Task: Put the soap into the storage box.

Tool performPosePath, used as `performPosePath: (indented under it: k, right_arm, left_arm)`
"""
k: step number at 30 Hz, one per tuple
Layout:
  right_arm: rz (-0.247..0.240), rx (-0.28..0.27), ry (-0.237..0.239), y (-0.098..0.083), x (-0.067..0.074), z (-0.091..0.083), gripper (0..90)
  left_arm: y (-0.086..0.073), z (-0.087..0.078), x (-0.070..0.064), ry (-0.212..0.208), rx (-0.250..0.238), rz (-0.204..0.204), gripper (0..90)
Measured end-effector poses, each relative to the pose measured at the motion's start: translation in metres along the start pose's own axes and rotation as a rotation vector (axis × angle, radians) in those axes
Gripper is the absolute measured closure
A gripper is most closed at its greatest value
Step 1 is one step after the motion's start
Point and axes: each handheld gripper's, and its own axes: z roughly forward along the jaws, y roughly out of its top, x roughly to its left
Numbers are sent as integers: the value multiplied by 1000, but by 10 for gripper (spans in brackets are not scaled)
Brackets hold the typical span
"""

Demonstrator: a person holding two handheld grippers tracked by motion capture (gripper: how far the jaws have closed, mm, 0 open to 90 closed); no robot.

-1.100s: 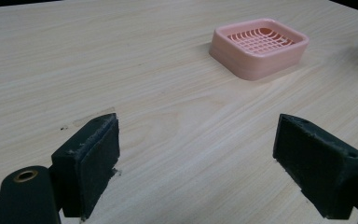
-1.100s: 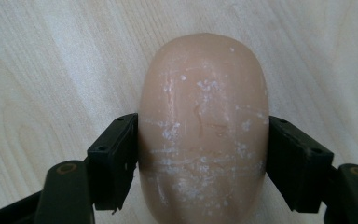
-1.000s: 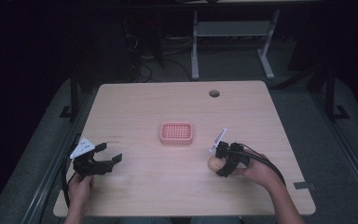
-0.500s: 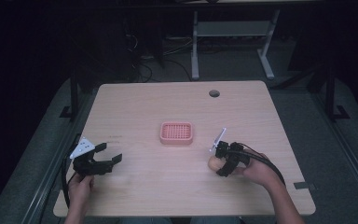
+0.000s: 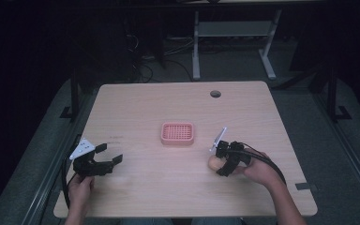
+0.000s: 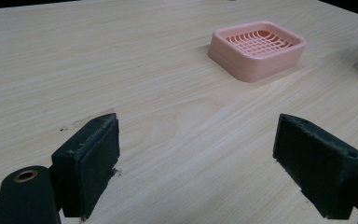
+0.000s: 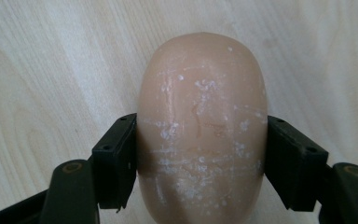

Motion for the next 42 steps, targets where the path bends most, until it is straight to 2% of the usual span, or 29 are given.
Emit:
performPosePath:
  k: [10, 21, 25, 31, 42]
  right_arm:
    - [-6, -36, -4, 8, -3, -10, 319]
    - [-19, -44, -11, 18, -8, -15, 320]
    - [-13, -66, 4, 21, -10, -16, 320]
    - [-17, -63, 5, 24, -14, -15, 319]
    - [-29, -84, -2, 32, -18, -24, 320]
  left_arm:
    - [0, -1, 0, 0, -4, -4, 143]
    - [1, 0, 0, -3, -9, -10, 143]
    - [1, -1, 0, -1, -10, -13, 143]
    - [1, -1, -1, -4, -9, -7, 143]
    - [1, -1, -2, 1, -1, -1, 143]
